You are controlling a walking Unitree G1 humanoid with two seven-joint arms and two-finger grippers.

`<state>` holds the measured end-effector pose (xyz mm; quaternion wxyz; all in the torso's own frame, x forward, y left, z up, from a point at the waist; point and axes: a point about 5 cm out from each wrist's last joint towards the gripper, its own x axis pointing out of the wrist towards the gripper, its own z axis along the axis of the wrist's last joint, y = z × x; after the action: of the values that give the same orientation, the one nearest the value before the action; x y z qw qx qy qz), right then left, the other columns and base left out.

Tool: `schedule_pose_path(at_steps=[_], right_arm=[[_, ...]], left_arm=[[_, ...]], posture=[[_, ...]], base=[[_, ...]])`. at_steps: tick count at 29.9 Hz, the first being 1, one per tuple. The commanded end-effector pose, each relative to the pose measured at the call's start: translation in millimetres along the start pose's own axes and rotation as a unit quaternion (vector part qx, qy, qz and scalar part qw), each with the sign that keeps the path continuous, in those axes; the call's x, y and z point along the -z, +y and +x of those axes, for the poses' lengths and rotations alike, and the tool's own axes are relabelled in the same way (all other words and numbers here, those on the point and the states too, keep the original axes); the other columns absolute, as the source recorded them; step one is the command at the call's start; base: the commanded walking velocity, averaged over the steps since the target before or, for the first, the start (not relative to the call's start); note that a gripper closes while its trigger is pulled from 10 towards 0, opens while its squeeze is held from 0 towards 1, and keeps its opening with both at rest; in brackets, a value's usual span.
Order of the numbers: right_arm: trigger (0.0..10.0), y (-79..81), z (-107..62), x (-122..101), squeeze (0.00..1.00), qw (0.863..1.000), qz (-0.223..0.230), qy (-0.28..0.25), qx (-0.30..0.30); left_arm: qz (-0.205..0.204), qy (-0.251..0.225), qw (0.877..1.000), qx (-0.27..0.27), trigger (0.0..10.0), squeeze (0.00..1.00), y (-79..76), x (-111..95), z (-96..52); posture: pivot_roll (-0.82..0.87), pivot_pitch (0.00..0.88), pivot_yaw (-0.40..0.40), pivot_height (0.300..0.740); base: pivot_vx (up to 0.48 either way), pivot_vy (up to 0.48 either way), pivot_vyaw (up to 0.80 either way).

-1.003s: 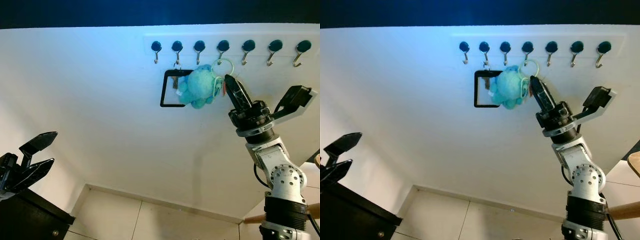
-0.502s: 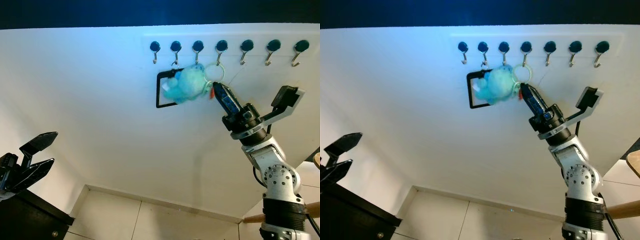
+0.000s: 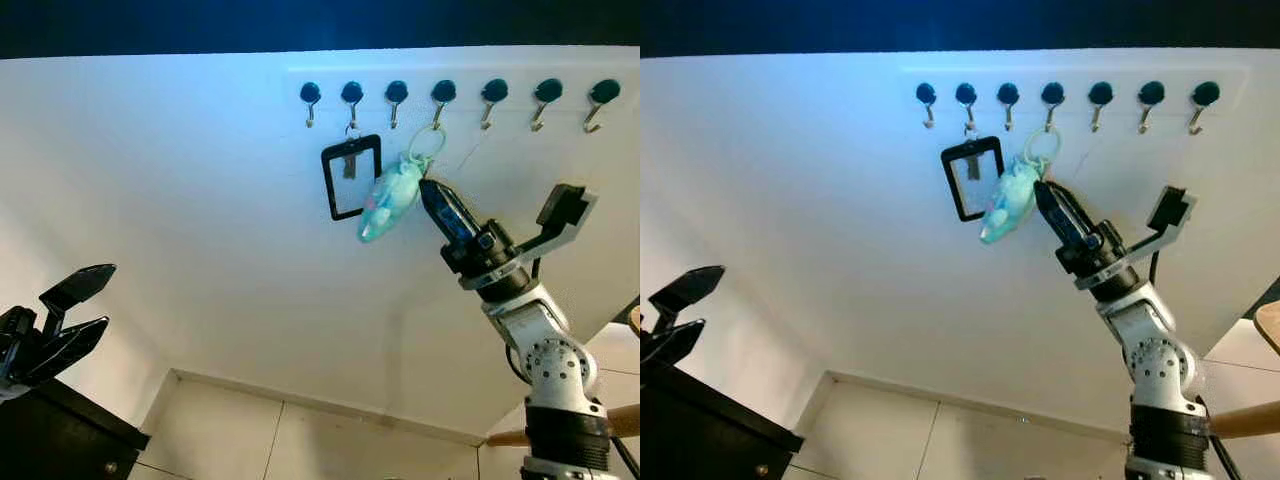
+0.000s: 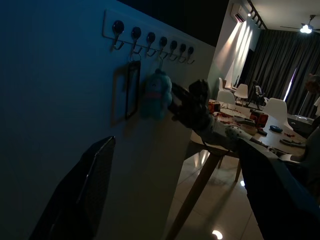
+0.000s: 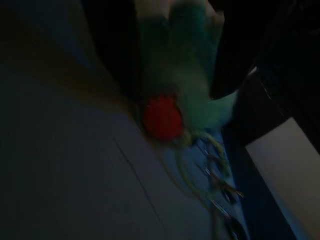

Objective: Hang keys on a hook

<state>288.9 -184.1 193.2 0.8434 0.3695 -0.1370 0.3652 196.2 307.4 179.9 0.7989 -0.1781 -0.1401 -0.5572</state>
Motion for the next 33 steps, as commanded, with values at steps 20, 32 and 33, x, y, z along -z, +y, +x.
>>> schedule_pose_path(at_steps=[20, 32, 33], right_arm=[[10.0, -52.4, -98.3, 109.2, 0.00, 0.953, 0.016, 0.255, 0.163], [10.0, -77.4, -173.3, 148.2, 0.00, 0.855, -0.028, 0.373, 0.361], [10.0, -77.5, -182.9, 151.9, 0.00, 0.840, -0.028, 0.383, 0.382]], left_arm=[[-0.004, 0.008, 1.000, 0.006, 10.0, 0.00, -2.5, 0.3, 0.9], [-0.006, 0.008, 1.000, 0.013, 10.0, 0.00, -5.1, 1.8, 5.0], [-0.006, 0.008, 1.000, 0.013, 10.0, 0.00, -5.1, 1.7, 5.3]], posture=[[-0.11, 0.057, 0.079, 0.740], [-0.11, 0.059, 0.084, 0.740], [-0.11, 0.060, 0.082, 0.740]], base=[[0.000, 0.000, 0.00], [0.000, 0.000, 0.00], [0.000, 0.000, 0.00]])
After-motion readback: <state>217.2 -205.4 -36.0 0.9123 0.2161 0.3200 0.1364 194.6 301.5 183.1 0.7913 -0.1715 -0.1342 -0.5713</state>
